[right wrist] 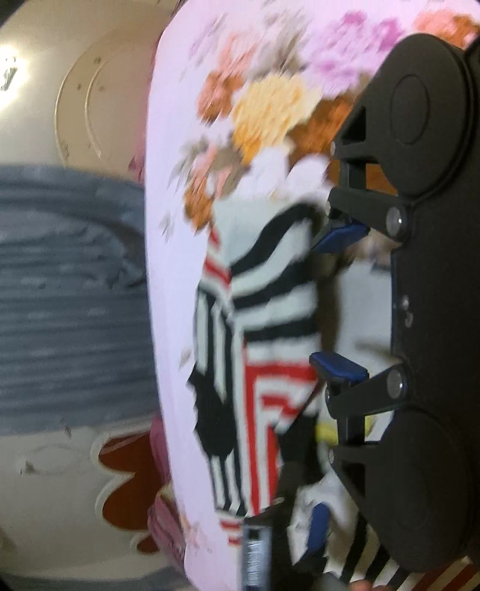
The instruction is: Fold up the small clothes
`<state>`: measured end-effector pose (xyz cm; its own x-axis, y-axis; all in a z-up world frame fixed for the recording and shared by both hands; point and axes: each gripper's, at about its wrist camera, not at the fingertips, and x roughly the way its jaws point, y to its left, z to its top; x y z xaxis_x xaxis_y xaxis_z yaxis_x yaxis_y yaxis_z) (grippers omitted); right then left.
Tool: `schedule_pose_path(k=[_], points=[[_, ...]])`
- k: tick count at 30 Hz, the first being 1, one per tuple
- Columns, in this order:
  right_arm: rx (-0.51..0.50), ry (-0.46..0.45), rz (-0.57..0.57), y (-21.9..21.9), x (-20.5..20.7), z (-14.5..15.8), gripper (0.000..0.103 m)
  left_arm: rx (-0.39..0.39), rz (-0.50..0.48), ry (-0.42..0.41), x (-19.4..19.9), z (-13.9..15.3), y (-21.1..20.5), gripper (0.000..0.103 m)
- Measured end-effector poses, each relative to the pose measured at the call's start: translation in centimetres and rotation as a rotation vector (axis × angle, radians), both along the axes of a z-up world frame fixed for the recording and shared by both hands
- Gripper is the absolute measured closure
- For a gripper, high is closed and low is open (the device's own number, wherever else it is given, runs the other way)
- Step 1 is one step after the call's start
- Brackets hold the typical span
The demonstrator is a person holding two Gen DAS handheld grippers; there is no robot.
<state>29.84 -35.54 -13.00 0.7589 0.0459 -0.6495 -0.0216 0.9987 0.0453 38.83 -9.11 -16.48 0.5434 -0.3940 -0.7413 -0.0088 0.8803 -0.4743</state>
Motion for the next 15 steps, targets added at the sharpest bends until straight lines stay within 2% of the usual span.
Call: schedule_pose_path(k=[2,4,5,6,10,11,15], points=[[0.012,0.015,-0.033,-0.9,-0.2,-0.6,0.045,0.017,-0.015,-0.014,0.1,-0.3,-0.5,0.019],[0.017,0.027,-0.053,-1.3,-0.2,-1.3,0.045,0.035,-0.034,-0.04,0.0,-0.3,-1.1,0.026],[0.025,0.032,-0.06,-1.4,-0.1,-1.4,0.045,0.05,-0.042,-0.049,0.0,-0.3,-1.3,0.035],[0.034,0.036,-0.066,-1.5,0.0,-1.7,0.045,0.049,-0.05,-0.057,0.0,-0.3,-1.1,0.051],[0.039,0.049,-0.073,-1.4,0.5,-2.4,0.045,0.005,-0.071,-0.064,0.2,-0.5,-0.9,0.089],[0.039,0.051,-0.071,-1.3,0.7,-2.4,0.045,0.0,-0.081,-0.072,0.2,-0.4,-1.0,0.094],[0.044,0.058,-0.083,-1.0,1.5,-2.8,0.044,-0.015,-0.077,-0.174,0.0,2.0,-0.7,0.094]])
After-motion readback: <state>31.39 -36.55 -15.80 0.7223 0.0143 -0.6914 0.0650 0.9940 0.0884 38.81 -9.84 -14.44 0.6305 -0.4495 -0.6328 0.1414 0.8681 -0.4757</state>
